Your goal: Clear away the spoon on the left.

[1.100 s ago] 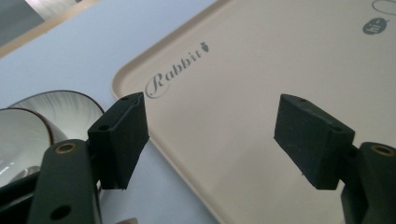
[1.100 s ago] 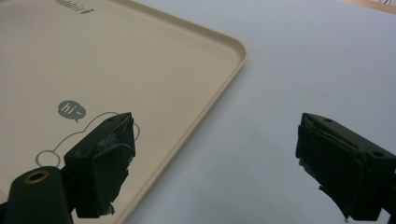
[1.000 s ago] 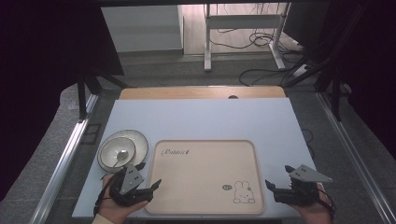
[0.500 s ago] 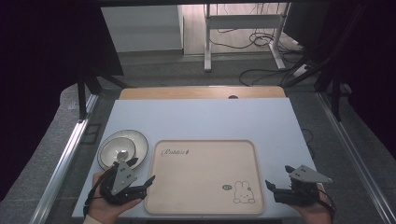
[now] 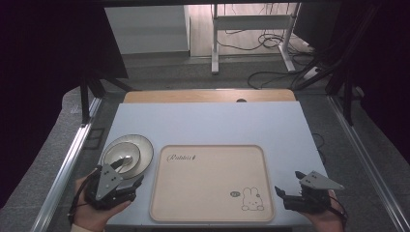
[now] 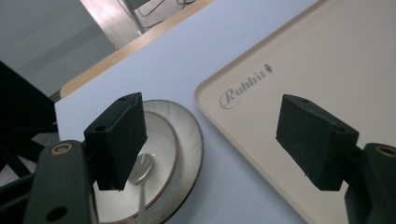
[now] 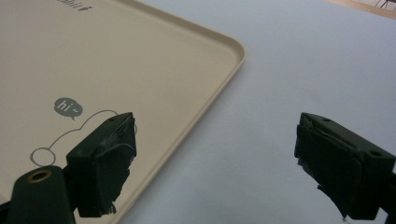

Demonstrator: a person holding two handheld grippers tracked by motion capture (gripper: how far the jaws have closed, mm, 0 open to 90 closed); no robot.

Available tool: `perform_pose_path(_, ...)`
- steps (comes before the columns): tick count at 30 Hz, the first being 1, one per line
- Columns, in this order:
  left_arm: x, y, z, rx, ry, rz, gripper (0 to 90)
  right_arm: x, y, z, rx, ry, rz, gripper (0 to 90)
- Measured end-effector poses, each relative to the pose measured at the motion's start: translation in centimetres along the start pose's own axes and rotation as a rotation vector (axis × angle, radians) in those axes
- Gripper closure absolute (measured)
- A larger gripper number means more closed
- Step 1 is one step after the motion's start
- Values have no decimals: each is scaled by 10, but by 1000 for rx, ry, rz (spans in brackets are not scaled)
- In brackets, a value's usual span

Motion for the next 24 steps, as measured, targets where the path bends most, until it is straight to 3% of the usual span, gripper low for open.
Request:
perform_pose_path(14, -21, 1, 10, 27, -42, 36, 229, -2, 2, -2, -4, 5, 23, 127)
perform_pose_path(24, -34, 4, 12, 20, -56, 57, 223, -3, 3, -1, -4, 1, 35, 127)
Point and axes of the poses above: each handheld gripper's, and its own axes: y roughly forward along the jaws, x roughly out of its top, z roughly to its left, the point moved 4 cm from there along y, roughly forward along the jaws, and after that the axes turned 15 degrees about y, right-handed, at the moved point
